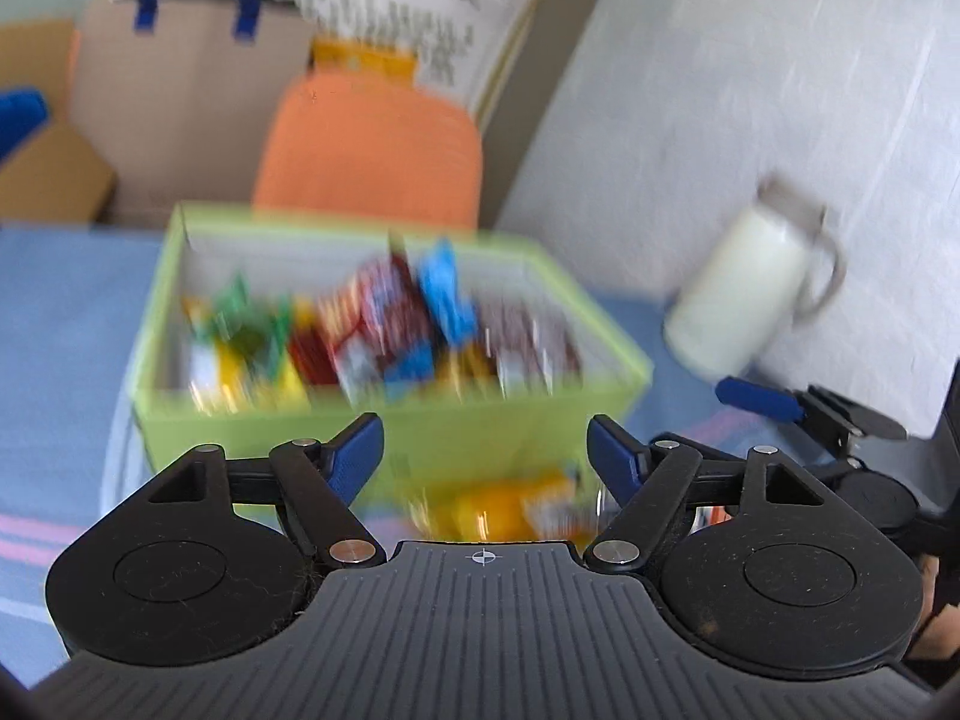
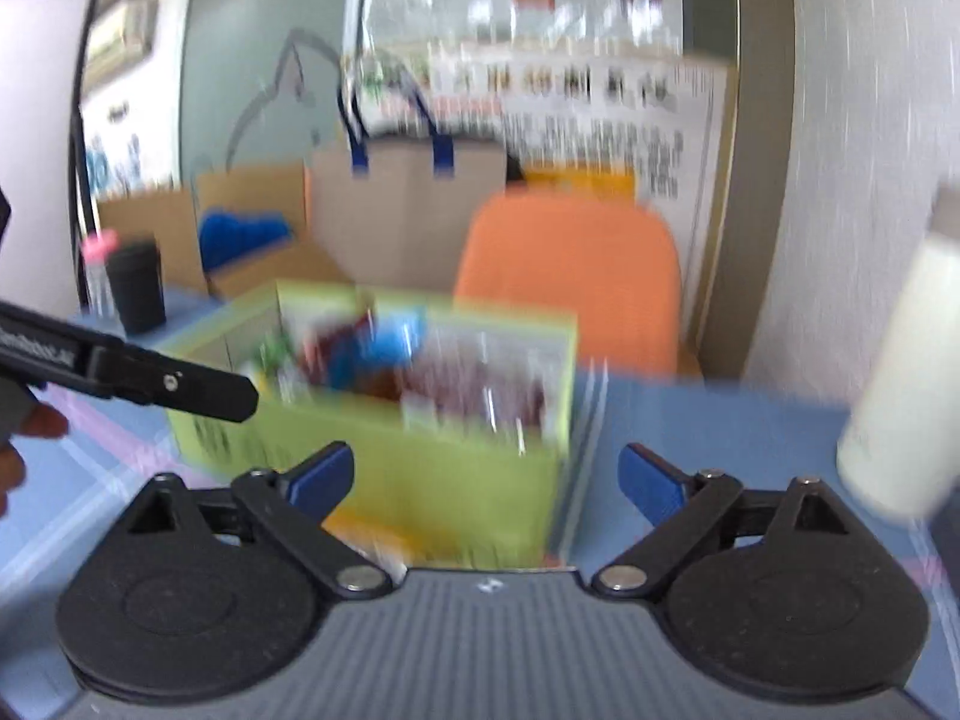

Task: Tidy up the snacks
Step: 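Grasp the silver-orange chip bag with the left tool while the right tool grasps it too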

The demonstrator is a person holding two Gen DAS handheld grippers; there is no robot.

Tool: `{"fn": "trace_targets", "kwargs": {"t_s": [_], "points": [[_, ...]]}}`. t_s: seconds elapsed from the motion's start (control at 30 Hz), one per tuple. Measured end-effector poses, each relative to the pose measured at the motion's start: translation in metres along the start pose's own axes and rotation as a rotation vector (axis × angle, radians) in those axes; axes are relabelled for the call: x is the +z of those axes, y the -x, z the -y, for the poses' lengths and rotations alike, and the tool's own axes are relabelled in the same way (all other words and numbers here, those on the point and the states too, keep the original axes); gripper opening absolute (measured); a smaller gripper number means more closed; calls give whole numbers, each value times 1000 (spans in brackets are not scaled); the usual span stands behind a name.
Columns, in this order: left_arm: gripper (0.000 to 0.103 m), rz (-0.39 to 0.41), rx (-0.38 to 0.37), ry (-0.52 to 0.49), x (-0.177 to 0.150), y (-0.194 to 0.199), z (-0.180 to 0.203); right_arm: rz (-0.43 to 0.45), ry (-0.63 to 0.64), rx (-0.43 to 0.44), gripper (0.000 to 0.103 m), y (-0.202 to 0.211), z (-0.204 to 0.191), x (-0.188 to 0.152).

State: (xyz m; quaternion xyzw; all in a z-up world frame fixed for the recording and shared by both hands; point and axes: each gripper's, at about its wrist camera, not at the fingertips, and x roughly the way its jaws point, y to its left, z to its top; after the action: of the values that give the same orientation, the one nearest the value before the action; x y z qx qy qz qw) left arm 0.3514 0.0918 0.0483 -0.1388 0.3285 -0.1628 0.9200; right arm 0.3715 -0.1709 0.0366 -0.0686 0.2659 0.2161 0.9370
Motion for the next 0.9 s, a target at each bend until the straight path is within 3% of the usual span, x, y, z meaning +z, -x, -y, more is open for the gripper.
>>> {"fn": "trace_targets", "kwargs": {"t_s": [0.17, 0.27, 0.33, 0.4, 0.67, 0.83, 0.9], "points": [[59, -122, 0, 76, -15, -40, -4, -96, -65, 60, 93, -27, 14, -22], [49, -157, 24, 95, -19, -57, -5, -122, -103, 106, 94, -33, 10, -31], [43, -157, -2, 111, -22, -58, -8, -116, -78, 118, 94, -28, -3, -35], [38, -160, -6, 138, -25, -52, -12, -107, -58, 131, 94, -21, -17, -39], [39, -126, 71, 157, -51, 9, -40, -53, 0, 191, 94, 19, -83, -53], [49, -105, 110, 169, -71, 45, -55, -60, 50, 241, 94, 36, -117, -62], [52, -84, 145, 185, -74, 63, -60, -55, 39, 224, 94, 45, -117, -63]]}}
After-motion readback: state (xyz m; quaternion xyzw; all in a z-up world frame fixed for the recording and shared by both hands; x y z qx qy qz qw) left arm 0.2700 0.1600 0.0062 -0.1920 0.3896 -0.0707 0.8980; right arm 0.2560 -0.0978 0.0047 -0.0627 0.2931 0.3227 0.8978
